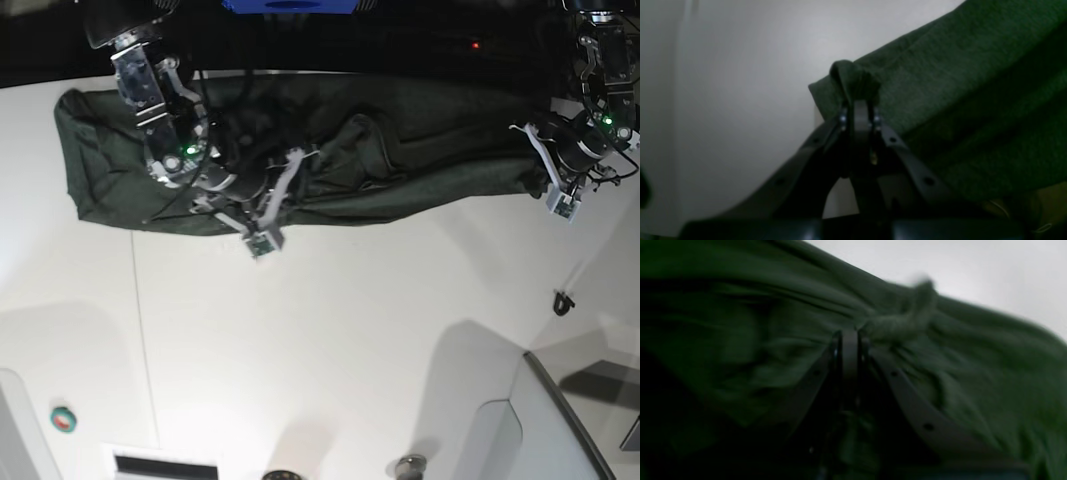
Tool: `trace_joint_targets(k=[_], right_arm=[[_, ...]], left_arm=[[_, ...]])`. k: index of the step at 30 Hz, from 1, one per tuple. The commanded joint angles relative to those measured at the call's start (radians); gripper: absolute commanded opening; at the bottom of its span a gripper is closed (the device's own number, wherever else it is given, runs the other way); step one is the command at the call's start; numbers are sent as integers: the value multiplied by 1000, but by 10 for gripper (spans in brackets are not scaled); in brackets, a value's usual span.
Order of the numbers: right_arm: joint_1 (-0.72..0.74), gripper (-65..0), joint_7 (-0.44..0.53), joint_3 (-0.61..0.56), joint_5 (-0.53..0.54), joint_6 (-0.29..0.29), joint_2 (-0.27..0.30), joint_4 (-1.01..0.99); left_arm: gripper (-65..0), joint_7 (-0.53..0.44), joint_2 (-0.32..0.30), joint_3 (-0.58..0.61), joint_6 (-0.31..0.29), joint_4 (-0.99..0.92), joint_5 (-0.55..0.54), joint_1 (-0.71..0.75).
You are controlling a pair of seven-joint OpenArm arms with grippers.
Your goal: Layout the t-shirt on the table in an organized manner, then fold the t-shirt properly
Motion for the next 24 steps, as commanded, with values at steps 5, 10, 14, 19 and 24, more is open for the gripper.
trace_joint_targets(k=[5,10,14,19,24], right_arm=[[40,-645,26,-155,11,13,-66,8],[86,-645,26,-254,11,16,-149,-57],[135,-645,56,-348,12,14,-170,-107],[189,-645,82,-459,12,19,-172,-126],[259,-644,82,-574,12,19,-180,-130]], left_arm=[[-650,-13,-14,-7,2,17,-5,-7],[-650,-13,-14,-7,2,17,-5,-7],[-650,-13,-17,-7,2,17,-5,-7],[-650,-13,-19,-7,2,17,-5,-7],[-650,-13,-16,-7,2,34,-5,-7]])
